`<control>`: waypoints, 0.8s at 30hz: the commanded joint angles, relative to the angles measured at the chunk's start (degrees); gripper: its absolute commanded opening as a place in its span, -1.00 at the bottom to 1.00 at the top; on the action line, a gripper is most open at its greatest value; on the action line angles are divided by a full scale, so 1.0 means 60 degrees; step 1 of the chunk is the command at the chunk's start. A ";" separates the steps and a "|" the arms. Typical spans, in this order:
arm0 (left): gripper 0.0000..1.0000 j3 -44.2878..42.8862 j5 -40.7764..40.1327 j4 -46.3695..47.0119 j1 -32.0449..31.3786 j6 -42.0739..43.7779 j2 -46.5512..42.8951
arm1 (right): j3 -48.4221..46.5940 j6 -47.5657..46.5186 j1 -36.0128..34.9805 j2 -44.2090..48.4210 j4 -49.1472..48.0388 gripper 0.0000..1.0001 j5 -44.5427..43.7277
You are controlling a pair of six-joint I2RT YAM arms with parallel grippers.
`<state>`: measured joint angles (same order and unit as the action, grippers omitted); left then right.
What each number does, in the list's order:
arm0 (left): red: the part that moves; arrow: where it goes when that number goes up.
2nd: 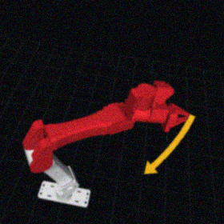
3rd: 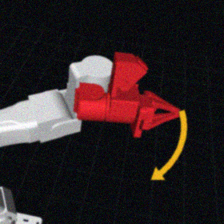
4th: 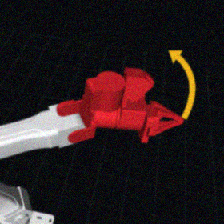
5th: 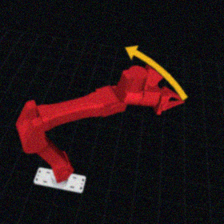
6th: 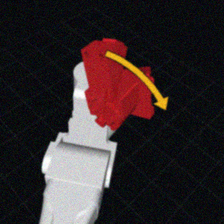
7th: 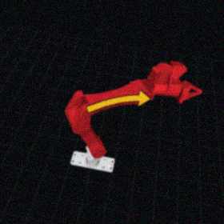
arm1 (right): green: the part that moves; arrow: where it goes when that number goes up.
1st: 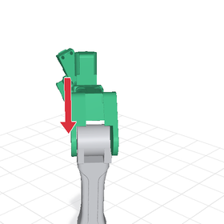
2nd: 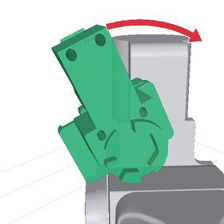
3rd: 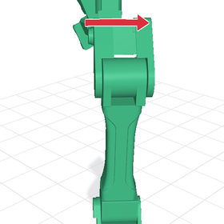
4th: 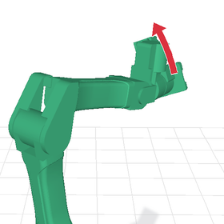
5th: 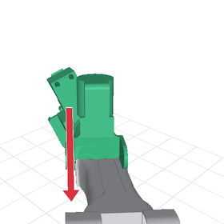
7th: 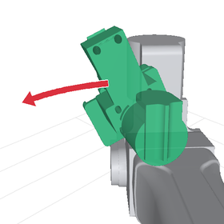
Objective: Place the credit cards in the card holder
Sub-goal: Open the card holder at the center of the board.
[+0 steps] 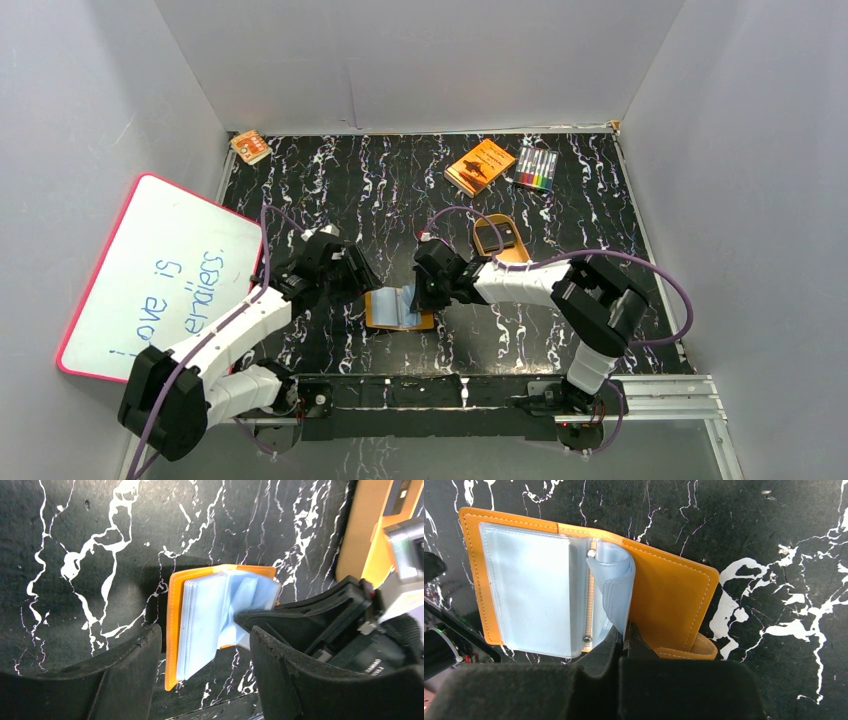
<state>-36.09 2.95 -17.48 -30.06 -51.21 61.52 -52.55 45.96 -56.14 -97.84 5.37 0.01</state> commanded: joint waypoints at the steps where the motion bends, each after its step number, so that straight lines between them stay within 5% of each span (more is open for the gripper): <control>1: 0.22 0.0340 0.0389 0.0311 0.0045 0.0014 0.0103 | 0.0459 -0.0024 0.0172 -0.0037 0.0265 -1.00 -0.0061; 19: 0.10 0.2032 0.1383 0.1577 0.0045 -0.0512 0.0027 | 0.1383 0.0317 0.0446 0.0359 -0.0710 -1.00 0.0621; 24: -0.42 0.2160 0.1943 0.2331 0.0045 -0.0638 -0.0024 | 0.1472 0.0356 0.0478 0.0384 -0.0807 -1.00 0.0743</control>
<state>-23.62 9.82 -8.34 -30.02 -54.30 62.15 -45.91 48.72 -53.62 -95.70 -3.46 5.10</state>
